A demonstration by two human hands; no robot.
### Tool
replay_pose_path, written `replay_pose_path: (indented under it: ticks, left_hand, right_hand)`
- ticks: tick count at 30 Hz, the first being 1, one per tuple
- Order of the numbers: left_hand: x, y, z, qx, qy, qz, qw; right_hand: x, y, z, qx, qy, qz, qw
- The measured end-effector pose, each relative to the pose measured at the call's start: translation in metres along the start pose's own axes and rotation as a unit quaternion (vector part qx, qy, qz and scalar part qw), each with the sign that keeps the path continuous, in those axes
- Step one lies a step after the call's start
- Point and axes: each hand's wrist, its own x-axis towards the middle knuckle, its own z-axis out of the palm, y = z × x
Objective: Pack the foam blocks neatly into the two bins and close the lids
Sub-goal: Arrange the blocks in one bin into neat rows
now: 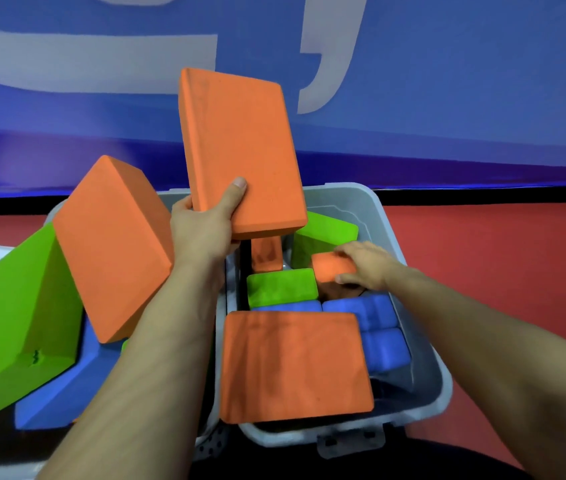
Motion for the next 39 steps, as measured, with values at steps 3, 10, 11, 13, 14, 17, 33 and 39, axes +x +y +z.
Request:
replay_pose_path:
  ticks: [3,10,11,13,14,17,33,39]
  left_hand:
    - [0.01,-0.002,0.004,0.0,0.028,0.007,1.0]
    - [0.016,-0.011,0.014,-0.011,0.014,-0.011,1.0]
    - [0.016,-0.011,0.014,-0.013,0.012,-0.013,1.0]
    - [0.015,-0.01,0.015,-0.018,0.009,-0.02,1.0]
    - [0.014,-0.01,0.016,-0.019,0.008,-0.023,1.0]
    - [0.01,-0.01,0.018,-0.018,0.001,-0.029,0.999]
    - [0.005,-0.008,0.018,-0.006,-0.001,-0.037,0.999]
    - [0.007,-0.006,0.017,-0.003,0.003,-0.03,1.0]
  right_hand:
    - [0.016,0.0,0.01,-0.023,-0.017,-0.02,0.999]
    - [0.039,0.011,0.018,-0.06,-0.027,-0.039,0.997]
    - [0.04,0.012,0.02,-0.053,-0.025,-0.043,0.997]
    - [0.041,0.014,0.021,-0.042,-0.026,-0.049,0.998]
    - [0.041,0.015,0.02,-0.036,-0.03,-0.05,0.998]
    - [0.038,0.023,0.017,-0.009,-0.045,-0.05,0.998]
    - [0.018,0.029,0.041,0.081,-0.064,-0.048,0.993]
    - [0.027,0.024,0.023,0.111,0.038,-0.024,0.993]
